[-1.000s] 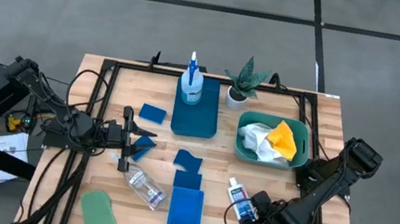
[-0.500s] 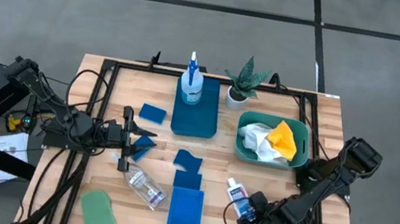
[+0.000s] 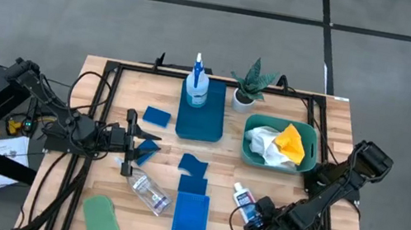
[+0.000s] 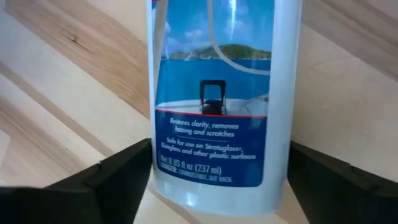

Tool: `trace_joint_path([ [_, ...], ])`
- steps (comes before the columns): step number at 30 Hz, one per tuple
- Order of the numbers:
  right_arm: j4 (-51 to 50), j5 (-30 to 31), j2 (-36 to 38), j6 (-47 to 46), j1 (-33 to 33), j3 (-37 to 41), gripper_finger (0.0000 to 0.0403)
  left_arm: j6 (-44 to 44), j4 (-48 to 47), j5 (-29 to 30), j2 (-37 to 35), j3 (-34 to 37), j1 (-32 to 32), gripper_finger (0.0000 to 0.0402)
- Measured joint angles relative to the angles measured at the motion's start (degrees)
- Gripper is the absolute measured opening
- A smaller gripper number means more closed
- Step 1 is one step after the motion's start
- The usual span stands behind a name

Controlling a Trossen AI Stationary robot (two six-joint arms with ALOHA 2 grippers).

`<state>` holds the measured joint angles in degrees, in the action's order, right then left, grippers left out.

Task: Pick & Place Kitchen Items
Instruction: Put the white plastic restorer bottle into the blue bin

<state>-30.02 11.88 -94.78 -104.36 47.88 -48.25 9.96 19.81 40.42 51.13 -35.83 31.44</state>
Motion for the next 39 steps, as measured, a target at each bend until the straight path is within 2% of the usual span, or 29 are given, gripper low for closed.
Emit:
trace_joint_path([
  [5,-0.15,0.09,-0.04,0.0,0.0,0.09,0.0294,0.0,0.0,0.0,0.0,0.0,0.02,0.0117],
  [8,0.31,0.21,-0.09,0.78,-0.02,0.09,0.0282,0.0,0.0,0.0,0.0,0.0,0.01,0.0117],
  [29,2.06,1.52,-0.2,6.8,-0.02,0.09,0.0277,0.0,0.0,0.0,0.0,0.0,0.01,0.0117],
  [39,9.02,8.36,3.0,14.58,0.35,0.01,0.0276,0.02,-0.07,0.01,0.0,0.0,0.0,0.0117],
])
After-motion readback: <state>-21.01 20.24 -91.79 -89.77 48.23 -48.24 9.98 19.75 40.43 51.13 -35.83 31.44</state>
